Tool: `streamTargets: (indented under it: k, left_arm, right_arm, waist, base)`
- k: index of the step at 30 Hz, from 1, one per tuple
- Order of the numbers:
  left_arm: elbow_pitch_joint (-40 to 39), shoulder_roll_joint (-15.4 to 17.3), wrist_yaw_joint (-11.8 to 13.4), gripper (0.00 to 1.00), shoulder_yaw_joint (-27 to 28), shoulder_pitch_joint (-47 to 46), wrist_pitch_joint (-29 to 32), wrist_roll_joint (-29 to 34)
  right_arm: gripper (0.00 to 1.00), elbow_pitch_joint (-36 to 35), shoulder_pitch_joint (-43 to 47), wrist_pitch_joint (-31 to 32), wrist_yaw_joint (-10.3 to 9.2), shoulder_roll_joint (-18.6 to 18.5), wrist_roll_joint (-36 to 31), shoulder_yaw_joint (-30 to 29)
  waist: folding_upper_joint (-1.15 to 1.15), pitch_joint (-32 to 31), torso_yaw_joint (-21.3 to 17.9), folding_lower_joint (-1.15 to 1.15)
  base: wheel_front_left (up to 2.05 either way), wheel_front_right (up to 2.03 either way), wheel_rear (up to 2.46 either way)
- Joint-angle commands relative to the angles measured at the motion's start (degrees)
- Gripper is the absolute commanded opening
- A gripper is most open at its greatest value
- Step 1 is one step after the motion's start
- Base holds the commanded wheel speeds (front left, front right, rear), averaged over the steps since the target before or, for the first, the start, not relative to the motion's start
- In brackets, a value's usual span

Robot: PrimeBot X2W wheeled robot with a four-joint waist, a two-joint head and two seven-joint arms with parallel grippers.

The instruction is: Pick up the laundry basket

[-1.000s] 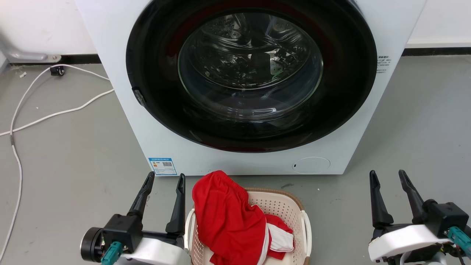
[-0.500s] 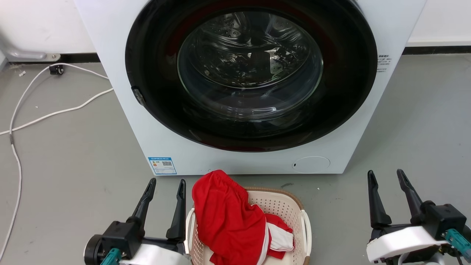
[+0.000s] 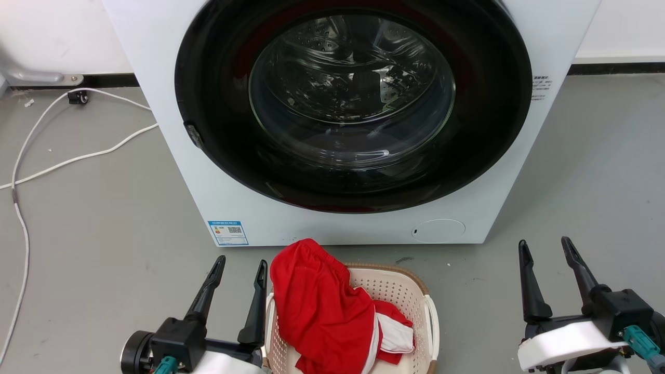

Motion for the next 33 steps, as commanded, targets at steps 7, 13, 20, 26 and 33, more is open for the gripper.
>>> streamTargets:
  k: [7,13,20,26,33]
  left_arm:
    - [0.1,-0.3,-0.6,1.00,0.0,0.6,-0.9,2.7]
    - [0.3,-0.4,-0.8,1.00,0.3,0.8,-0.9,2.7]
    - [0.6,-0.4,-0.8,1.00,0.1,0.5,-0.9,2.0]
    - [2.2,-0.4,-0.7,1.00,0.5,-0.2,-0.8,1.5]
    - [7.9,-0.4,0.3,1.00,1.5,-4.8,-0.8,1.8]
  right_arm:
    - [1.00,-0.3,0.1,-0.7,-0.02,-0.2,-1.8,0.0]
    - [1.00,-0.2,0.1,-0.7,-0.02,-0.2,-1.4,0.0]
    - [1.00,-0.1,-0.2,-0.7,-0.02,-0.2,-1.2,0.0]
    - [1.00,0.3,-1.0,-0.7,-0.02,-0.2,-1.1,-0.3]
    - [1.00,2.9,-5.2,-0.7,-0.02,-0.2,-2.4,-1.0]
  waist:
    - [0.00,0.1,0.1,0.00]
    - [0.00,0.0,0.2,0.00]
    - [0.00,0.3,0.2,0.00]
    - [0.00,2.3,-0.1,0.00]
    - [0.00,10.2,-1.0,0.00]
  base:
    - [0.00,0.00,0.00]
    - [0.00,0.00,0.00]
    - [0.00,0.00,0.00]
    - [0.00,0.00,0.00]
    - [0.00,0.00,0.00]
